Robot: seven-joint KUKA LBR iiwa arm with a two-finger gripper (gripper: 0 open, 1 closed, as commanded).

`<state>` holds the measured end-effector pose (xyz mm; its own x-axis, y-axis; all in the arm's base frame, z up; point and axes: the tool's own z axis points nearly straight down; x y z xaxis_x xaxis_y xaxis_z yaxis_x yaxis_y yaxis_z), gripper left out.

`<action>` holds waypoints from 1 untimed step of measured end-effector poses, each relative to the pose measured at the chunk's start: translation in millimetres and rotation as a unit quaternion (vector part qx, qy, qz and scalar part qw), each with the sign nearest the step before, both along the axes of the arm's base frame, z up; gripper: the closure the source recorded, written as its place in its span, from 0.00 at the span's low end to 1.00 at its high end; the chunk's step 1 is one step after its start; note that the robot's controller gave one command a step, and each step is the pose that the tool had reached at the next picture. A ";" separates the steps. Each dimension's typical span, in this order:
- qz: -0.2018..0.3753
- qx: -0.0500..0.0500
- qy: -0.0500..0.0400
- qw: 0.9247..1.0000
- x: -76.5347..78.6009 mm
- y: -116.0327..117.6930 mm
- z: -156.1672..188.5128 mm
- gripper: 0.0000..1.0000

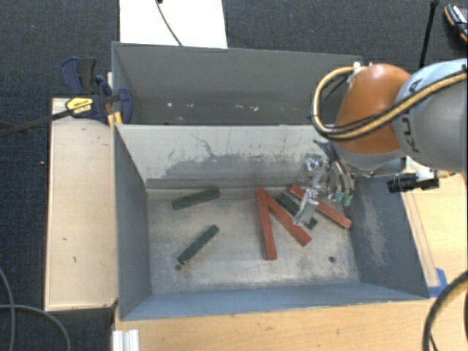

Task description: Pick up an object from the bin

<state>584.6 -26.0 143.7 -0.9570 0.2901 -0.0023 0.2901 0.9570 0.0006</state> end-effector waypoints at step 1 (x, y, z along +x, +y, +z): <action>-0.153 0.001 -0.001 0.988 -5.2 -4.1 -58.4 0.00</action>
Offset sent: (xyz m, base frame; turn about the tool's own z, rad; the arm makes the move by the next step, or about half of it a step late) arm -0.0162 -0.0238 -0.0737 0.2898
